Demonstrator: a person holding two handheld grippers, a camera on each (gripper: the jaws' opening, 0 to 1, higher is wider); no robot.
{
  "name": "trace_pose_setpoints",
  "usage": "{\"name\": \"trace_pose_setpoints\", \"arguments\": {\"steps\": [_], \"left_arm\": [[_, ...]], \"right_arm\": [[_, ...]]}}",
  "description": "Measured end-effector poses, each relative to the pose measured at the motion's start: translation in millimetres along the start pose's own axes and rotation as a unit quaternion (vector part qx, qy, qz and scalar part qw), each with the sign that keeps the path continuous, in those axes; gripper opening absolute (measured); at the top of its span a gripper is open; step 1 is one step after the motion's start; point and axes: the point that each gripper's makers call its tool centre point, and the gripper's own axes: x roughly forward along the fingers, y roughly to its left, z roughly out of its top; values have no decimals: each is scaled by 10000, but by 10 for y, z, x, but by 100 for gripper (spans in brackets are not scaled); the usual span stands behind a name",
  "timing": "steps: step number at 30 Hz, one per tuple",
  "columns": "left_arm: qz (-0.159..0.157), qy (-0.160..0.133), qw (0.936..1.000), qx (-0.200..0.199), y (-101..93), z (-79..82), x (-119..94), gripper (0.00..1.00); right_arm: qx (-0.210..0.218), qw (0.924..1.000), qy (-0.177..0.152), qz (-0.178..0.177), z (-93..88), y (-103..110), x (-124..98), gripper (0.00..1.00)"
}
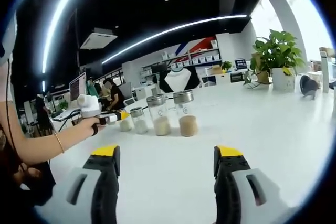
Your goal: Rotate the seasoning bottle until the label or dispensing opening points toward the visible target arrow and the bottle remains upright within the marked orientation range
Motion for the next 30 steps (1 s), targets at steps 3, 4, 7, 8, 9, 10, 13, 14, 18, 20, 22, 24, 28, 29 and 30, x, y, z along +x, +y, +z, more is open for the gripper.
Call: {"name": "trace_pose_setpoints", "arguments": {"steps": [3, 4, 7, 8, 9, 10, 13, 14, 18, 20, 22, 24, 28, 29, 30], "left_arm": [[61, -24, 10000, -61, 10, 3, -11, 36], [84, -36, 9999, -78, 11, 3, -18, 36], [142, -53, 9998, -102, 21, 10, -16, 36], [150, -46, 9998, -91, 18, 12, -19, 36], [144, -67, 9999, -69, 6, 25, -34, 36], [108, -122, 9998, -76, -7, 47, -44, 36], [-94, -235, 9995, -199, -76, 113, -75, 36], [-124, -238, 9996, -106, -103, 131, -89, 36], [-155, -235, 9996, -1, -95, 175, -82, 36], [-211, -153, 9994, 215, -130, 169, -144, 36], [-248, -118, 9991, 321, -170, 159, -220, 36], [-256, -129, 9992, 292, -184, 159, -289, 36], [-335, -95, 9994, 28, -239, 135, -420, 36], [-333, -81, 9994, 30, -245, 131, -437, 36], [-328, -65, 9994, 36, -252, 129, -458, 36]], "right_arm": [[-3, 10000, 25, -8, -3, -4, 2, 72], [14, 10000, 24, -3, 0, -4, 2, 72], [-17, 10000, -7, 44, 44, 12, 6, 72], [-51, 10000, -14, 56, 59, 16, 6, 72], [-77, 9999, -22, 63, 73, 19, 6, 72], [-98, 9999, -42, 66, 90, 21, 6, 72], [-61, 9999, -81, 75, 108, 33, 4, 72], [-9, 9998, -130, 128, 119, 62, 10, 72], [-80, 9997, -83, 225, 89, 152, 23, 72], [-138, 9996, -70, 218, 85, 175, 11, 72], [-496, 9986, 57, 191, 49, 188, -2, 72], [-594, 9978, 166, 238, -2, 256, -5, 72], [-506, 9978, 167, 389, -22, 360, -42, 72], [-502, 9978, 164, 402, -23, 382, -58, 72], [-498, 9978, 165, 402, -21, 390, -67, 71]]}}
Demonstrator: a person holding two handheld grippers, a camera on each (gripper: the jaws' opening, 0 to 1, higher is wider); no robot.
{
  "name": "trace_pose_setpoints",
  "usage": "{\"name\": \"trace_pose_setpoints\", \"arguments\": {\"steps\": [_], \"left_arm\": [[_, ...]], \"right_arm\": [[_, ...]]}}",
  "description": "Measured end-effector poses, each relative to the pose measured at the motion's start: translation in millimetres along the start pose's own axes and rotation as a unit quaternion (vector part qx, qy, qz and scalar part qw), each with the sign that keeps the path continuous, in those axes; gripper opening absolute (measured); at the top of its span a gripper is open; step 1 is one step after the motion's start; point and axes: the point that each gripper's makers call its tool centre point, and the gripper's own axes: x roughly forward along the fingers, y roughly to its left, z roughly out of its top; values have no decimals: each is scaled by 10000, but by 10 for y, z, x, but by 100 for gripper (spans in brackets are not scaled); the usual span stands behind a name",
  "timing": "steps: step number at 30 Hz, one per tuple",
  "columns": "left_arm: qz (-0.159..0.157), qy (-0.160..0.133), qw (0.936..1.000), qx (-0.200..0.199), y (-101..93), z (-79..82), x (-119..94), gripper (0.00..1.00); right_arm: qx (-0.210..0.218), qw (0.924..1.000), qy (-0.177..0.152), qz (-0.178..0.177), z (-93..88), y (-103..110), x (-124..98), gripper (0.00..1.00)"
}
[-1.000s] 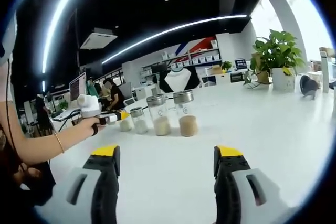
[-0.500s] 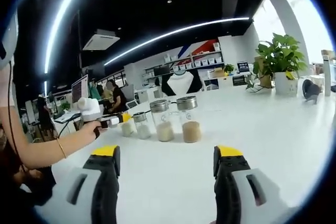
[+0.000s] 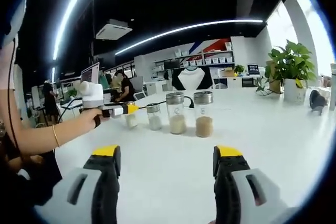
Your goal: Rotate the seasoning bottle until the label or dispensing opening points toward the visible target arrow and the bottle remains upright within the marked orientation range
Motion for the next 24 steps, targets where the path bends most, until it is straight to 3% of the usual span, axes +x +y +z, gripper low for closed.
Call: {"name": "trace_pose_setpoints", "arguments": {"steps": [4, 11, 15, 20, 24], "left_arm": [[37, -16, 9997, 251, -8, 83, -149, 36], [-165, -236, 9992, 261, -62, 352, -425, 36], [-345, -192, 9988, 292, -210, 345, -621, 36], [-426, -162, 9988, 193, -301, 317, -837, 36], [-395, -251, 9988, 162, -286, 381, -991, 36]], "right_arm": [[27, 10000, -4, -33, 5, 10, -34, 71], [-130, 9999, -72, -28, 71, 35, -118, 71], [-434, 9987, 104, 245, 11, 153, -68, 70], [-537, 9980, -56, 338, 119, 277, -90, 70], [-552, 9978, -90, 356, 131, 340, -145, 70]]}}
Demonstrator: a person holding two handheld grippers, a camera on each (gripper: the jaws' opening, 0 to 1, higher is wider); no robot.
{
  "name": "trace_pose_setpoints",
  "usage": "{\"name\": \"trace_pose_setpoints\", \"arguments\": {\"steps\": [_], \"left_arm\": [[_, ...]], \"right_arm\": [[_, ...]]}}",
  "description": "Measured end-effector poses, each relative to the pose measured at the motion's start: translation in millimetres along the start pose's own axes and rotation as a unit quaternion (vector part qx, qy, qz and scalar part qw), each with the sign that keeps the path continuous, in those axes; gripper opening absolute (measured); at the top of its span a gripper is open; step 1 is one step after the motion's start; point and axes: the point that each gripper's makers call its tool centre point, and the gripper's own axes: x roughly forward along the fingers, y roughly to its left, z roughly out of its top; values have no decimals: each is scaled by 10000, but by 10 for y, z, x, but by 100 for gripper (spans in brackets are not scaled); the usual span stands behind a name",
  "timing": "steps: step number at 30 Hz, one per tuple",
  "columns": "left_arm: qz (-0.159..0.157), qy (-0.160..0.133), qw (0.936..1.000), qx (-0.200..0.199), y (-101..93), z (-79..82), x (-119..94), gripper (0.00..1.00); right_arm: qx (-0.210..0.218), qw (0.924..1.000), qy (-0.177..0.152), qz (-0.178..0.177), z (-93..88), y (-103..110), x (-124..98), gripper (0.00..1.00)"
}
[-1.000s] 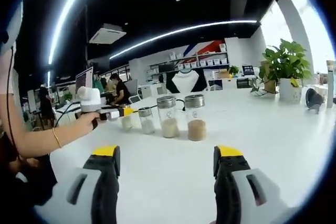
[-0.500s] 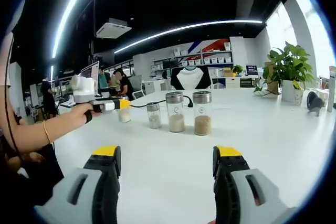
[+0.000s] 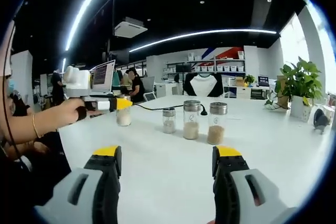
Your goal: Rotate the seasoning bottle until the label or dispensing opening points toward the visible target arrow and the bottle remains upright within the marked orientation range
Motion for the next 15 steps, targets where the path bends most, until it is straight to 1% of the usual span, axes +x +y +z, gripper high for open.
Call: {"name": "trace_pose_setpoints", "arguments": {"steps": [4, 8, 12, 15], "left_arm": [[-57, -43, 10000, 13, -38, 68, -138, 36], [-101, 14, 9999, 34, -79, 74, -274, 36], [-97, -21, 10000, -9, -111, 82, -412, 36], [-124, -56, 9999, 11, -173, 92, -520, 36]], "right_arm": [[112, 9999, -46, 8, -21, 56, -61, 69], [168, 9998, -95, 12, -15, 134, -102, 68], [140, 9997, -158, 80, 5, 236, -122, 68], [73, 9997, -197, 159, 28, 327, -127, 68]]}}
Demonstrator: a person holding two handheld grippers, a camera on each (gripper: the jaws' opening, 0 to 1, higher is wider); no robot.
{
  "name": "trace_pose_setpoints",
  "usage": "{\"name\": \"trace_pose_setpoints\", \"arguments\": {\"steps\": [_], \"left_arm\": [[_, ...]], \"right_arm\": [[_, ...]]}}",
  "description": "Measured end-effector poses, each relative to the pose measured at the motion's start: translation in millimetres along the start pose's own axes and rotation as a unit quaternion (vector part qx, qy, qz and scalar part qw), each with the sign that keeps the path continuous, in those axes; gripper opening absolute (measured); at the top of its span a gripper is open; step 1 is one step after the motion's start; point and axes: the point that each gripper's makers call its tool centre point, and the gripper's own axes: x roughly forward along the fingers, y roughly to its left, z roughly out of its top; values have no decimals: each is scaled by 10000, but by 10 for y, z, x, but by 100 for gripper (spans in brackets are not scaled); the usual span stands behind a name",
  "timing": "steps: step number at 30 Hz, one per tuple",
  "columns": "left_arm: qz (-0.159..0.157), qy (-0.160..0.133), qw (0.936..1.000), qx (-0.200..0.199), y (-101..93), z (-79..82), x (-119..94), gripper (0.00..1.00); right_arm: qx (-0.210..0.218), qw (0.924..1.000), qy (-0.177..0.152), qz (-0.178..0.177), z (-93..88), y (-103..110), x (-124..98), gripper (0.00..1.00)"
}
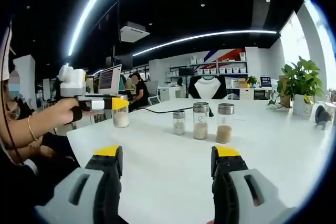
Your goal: Rotate the seasoning bottle until the label or dispensing opening points toward the visible target arrow and the bottle remains upright within the marked orientation range
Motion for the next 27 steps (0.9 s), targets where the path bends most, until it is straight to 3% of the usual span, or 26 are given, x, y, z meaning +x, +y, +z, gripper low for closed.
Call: {"name": "trace_pose_setpoints", "arguments": {"steps": [5, 15, 22, 27], "left_arm": [[-56, -31, 10000, -61, -81, 42, -120, 36], [-37, -193, 9996, -198, -143, 211, -249, 36], [-354, -84, 9984, -442, -423, 150, -298, 36], [-637, -218, 9963, -538, -674, 207, -349, 36]], "right_arm": [[249, 9994, -148, 200, 40, 112, 0, 68], [215, 9995, -68, 217, -22, 174, -51, 67], [273, 9981, -45, 559, -45, 420, -61, 64], [232, 9966, 38, 790, -69, 608, -13, 61]]}}
